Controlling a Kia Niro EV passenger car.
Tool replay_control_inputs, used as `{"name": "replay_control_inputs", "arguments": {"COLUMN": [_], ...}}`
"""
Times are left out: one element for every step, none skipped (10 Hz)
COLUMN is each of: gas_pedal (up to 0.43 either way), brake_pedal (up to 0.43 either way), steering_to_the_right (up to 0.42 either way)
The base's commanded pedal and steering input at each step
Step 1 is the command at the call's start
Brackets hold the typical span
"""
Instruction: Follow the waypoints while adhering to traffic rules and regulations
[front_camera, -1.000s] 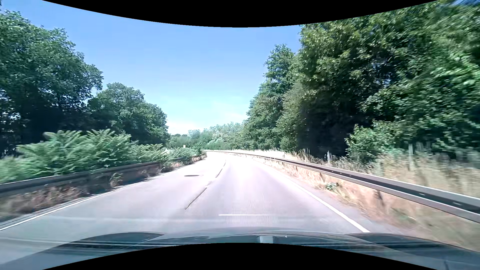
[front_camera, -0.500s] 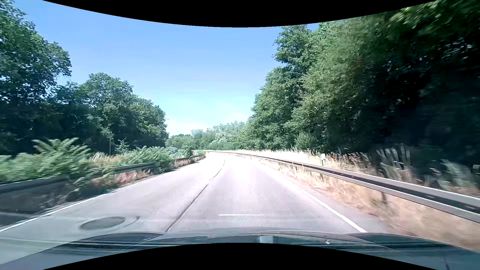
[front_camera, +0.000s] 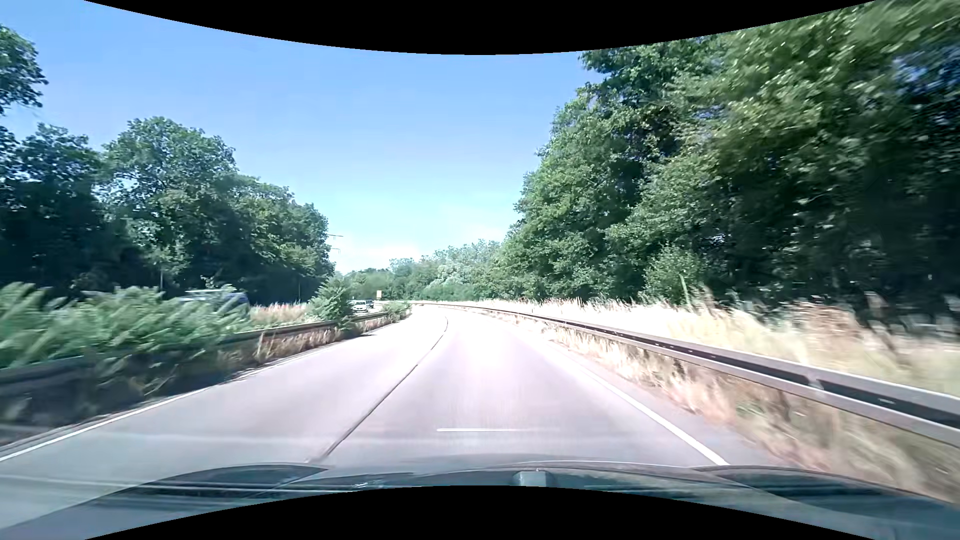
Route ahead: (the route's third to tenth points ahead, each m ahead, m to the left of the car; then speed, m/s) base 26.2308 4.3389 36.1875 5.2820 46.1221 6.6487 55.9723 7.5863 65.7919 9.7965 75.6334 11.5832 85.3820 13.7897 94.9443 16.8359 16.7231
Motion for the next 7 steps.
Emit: {"name": "replay_control_inputs", "arguments": {"gas_pedal": [0.209, 0.209, 0.209, 0.209, 0.209, 0.209, 0.209], "brake_pedal": [0.0, 0.0, 0.0, 0.0, 0.0, 0.0, 0.0], "steering_to_the_right": [-0.014, -0.014, -0.014, -0.014, -0.014, -0.014, -0.014]}}
